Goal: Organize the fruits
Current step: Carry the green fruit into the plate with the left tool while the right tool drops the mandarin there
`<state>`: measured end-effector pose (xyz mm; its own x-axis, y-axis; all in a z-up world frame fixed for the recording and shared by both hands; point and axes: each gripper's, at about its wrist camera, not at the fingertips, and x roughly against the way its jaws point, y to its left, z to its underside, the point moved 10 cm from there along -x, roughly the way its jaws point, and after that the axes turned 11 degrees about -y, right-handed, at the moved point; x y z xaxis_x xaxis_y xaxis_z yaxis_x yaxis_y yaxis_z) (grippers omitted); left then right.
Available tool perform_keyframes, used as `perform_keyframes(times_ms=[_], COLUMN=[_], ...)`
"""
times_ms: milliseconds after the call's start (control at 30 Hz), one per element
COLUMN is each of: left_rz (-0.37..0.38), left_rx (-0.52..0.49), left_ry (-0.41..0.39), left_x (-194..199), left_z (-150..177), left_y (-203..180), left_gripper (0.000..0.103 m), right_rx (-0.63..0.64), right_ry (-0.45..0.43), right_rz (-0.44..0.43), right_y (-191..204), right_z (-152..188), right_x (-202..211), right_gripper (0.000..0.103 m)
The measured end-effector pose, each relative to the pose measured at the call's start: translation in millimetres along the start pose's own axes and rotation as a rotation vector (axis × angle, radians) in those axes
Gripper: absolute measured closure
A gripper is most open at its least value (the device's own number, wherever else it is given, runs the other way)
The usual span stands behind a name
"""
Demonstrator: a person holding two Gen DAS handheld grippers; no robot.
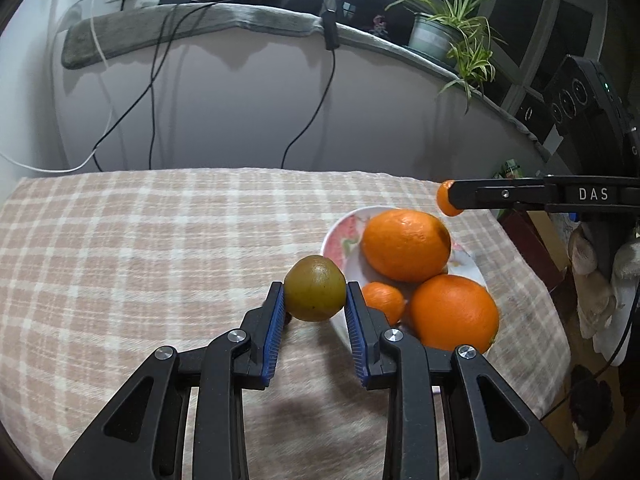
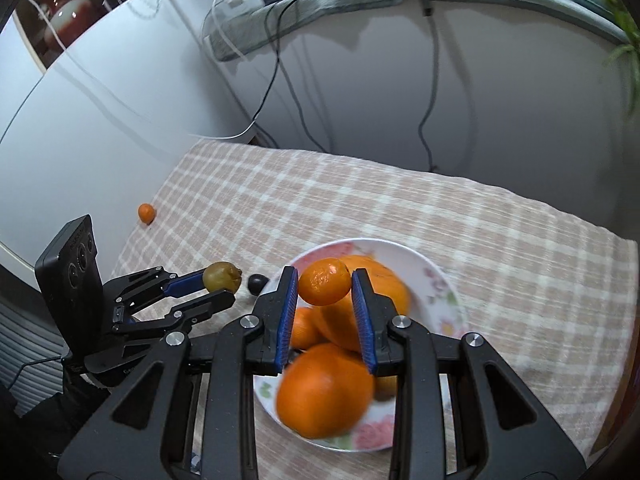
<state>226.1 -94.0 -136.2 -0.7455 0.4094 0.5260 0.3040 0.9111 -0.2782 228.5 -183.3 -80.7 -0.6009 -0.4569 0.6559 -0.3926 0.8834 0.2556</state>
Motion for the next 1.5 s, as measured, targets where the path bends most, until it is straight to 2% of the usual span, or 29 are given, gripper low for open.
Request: perform_keyframes(times_ms=[533, 1000, 1400, 1467, 1500], left_rz=[-0.001, -0.007, -0.001, -0.002, -0.002], left_rx=[-0.047, -0.065, -0.075, -0.078, -0.078], left_ry=[0.030, 0.050, 0.055, 0.055, 0.056], left_x=[-26, -36, -37, -37, -37], left_z=[-4, -2, -1, -1, -1], left_y=[-24, -29, -32, -32, -32], left_gripper=[0.075, 0.075, 0.074, 0.072, 0.068], right_rx=[-0.087, -0.112, -0.115, -0.111, -0.110], right_ry=[-0.020, 0.002, 0.011, 0.012, 0.013], right_rz=[0.027, 0.015, 0.018, 0.018, 0.017], right_y=[-55, -67, -70, -70, -70], right_z=[30, 52, 56, 56, 56], right_x=[23, 23, 25, 24, 23], right_gripper=[0.074, 0.074, 0.074, 0.074, 0.074])
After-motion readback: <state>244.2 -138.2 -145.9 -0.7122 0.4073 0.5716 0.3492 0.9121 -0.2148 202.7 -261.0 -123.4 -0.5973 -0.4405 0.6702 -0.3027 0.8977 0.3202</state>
